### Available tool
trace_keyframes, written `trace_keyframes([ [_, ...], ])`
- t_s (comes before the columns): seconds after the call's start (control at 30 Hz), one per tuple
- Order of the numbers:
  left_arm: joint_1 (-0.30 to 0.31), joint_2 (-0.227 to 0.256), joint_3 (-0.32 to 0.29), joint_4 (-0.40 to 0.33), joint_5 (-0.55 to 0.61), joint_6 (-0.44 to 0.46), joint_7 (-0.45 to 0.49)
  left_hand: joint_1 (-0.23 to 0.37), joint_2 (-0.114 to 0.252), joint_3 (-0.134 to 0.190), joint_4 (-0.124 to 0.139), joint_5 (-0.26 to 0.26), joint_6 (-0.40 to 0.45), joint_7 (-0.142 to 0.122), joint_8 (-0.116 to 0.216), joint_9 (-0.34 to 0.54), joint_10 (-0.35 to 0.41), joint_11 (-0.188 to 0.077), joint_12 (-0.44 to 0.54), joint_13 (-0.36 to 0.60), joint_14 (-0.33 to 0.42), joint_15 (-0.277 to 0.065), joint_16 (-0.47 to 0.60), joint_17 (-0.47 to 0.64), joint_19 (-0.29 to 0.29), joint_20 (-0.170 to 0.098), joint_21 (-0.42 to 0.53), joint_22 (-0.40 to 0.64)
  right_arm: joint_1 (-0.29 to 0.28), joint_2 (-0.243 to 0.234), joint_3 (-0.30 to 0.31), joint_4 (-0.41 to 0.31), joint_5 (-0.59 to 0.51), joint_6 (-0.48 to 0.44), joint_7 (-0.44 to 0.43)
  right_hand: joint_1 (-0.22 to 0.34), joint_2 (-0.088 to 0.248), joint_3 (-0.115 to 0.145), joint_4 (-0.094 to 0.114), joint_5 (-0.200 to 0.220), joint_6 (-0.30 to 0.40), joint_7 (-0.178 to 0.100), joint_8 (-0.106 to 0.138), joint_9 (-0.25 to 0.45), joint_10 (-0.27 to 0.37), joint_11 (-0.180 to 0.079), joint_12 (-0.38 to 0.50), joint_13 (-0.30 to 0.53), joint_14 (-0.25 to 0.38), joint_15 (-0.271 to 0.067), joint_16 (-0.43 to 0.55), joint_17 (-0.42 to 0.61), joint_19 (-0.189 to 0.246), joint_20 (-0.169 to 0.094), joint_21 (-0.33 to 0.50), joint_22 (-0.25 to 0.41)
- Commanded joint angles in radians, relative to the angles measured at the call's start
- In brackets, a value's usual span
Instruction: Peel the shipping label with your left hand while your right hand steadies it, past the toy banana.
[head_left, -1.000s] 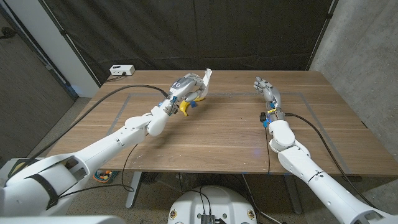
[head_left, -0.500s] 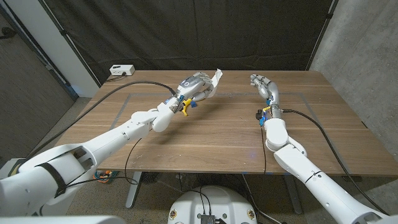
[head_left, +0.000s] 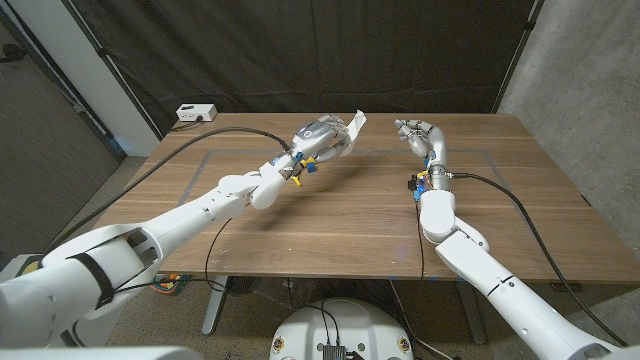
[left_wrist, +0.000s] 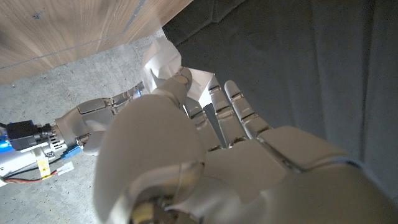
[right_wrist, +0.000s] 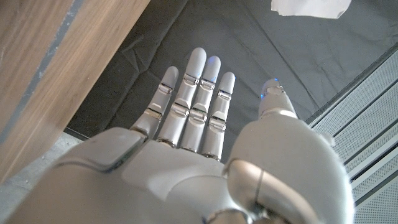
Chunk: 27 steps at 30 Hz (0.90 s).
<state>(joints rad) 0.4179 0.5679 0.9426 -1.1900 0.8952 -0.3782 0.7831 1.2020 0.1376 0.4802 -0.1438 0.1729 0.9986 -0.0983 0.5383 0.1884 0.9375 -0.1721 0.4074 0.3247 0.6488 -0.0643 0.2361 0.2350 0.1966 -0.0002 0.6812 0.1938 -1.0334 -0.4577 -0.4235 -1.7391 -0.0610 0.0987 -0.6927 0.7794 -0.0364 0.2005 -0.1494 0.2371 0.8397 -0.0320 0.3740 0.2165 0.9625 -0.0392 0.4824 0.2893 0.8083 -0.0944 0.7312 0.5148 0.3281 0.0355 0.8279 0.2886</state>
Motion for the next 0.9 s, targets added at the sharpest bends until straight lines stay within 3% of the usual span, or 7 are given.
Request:
trace_keyframes([
  [0.03,-0.036,-0.029,0.038,0.033,0.015,0.016,0.008,0.014,-0.004,0.008,-0.001,0.000,0.004,-0.005,0.004,0.005,0.024,-0.021,0.069,0.013,0.009,-0.171,-0.004,0.004,-0.001,-0.004,0.010,0.003,0.002,-0.017,-0.031,-0.052,-0.119,-0.096,-0.042,0.015,-0.009,-0.017,0.002,0.008,0.018,-0.003,0.011,0.009,0.020,-0.002,0.012,0.015,0.007,-0.107,0.035,0.034,0.006,-0.002,0.017,0.012],
  [0.9,-0.105,-0.069,0.126,0.092,0.065,0.039,0.039,0.015,-0.007,0.009,0.000,0.001,0.007,-0.005,0.006,0.005,0.025,-0.021,0.074,0.026,0.011,-0.170,-0.008,0.012,-0.004,-0.006,0.016,0.003,0.029,-0.029,-0.099,-0.119,-0.298,-0.258,-0.080,0.021,-0.018,-0.066,0.019,0.029,0.103,0.002,0.046,0.024,0.116,-0.024,0.064,0.072,0.041,-0.108,0.153,0.099,0.015,-0.008,0.074,0.038],
])
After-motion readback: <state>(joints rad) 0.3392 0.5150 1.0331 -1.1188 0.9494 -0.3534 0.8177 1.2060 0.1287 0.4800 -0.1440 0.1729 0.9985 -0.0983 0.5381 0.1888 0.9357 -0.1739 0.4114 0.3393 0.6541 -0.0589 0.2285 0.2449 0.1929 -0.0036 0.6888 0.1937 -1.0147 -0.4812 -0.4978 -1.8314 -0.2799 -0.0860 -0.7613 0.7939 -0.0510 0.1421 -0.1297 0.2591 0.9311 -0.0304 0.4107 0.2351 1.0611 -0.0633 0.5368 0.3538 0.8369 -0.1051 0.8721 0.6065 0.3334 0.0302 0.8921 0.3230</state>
